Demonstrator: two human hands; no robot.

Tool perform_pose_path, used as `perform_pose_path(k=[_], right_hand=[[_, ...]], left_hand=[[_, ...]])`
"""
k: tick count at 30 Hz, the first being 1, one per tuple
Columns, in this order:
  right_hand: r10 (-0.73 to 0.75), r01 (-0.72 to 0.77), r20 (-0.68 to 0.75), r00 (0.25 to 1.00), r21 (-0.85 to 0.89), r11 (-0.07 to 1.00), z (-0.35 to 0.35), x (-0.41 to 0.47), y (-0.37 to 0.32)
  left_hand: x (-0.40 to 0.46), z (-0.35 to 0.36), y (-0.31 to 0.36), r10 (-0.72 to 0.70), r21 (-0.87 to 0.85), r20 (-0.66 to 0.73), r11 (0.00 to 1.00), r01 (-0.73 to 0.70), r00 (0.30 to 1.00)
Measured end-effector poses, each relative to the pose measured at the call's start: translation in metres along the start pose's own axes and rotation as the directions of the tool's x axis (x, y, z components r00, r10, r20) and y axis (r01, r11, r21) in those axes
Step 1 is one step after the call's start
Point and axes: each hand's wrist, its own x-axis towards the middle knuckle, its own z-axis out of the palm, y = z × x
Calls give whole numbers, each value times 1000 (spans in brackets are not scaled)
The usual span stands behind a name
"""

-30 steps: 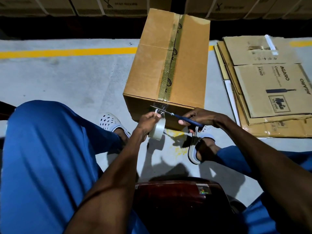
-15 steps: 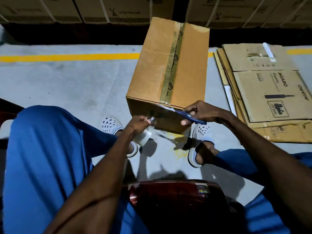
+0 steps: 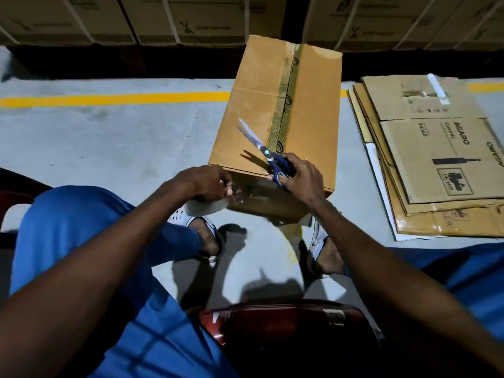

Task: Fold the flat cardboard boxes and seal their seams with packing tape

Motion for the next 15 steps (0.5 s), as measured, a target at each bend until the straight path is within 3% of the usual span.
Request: perform_pose_path(k=[8, 11, 15], right_hand=[[-197, 178, -113, 974, -161, 971, 2, -6, -4], [-263, 240, -87, 961, -218, 946, 0, -5, -1], [-222, 206, -24, 975, -284, 936, 4, -5, 3]], left_hand=[[-9, 11, 26, 114, -62, 170, 993, -105, 979], [-6, 14, 29, 140, -110, 194, 987, -120, 971], [-3, 13, 33, 140, -137, 184, 984, -115, 973]])
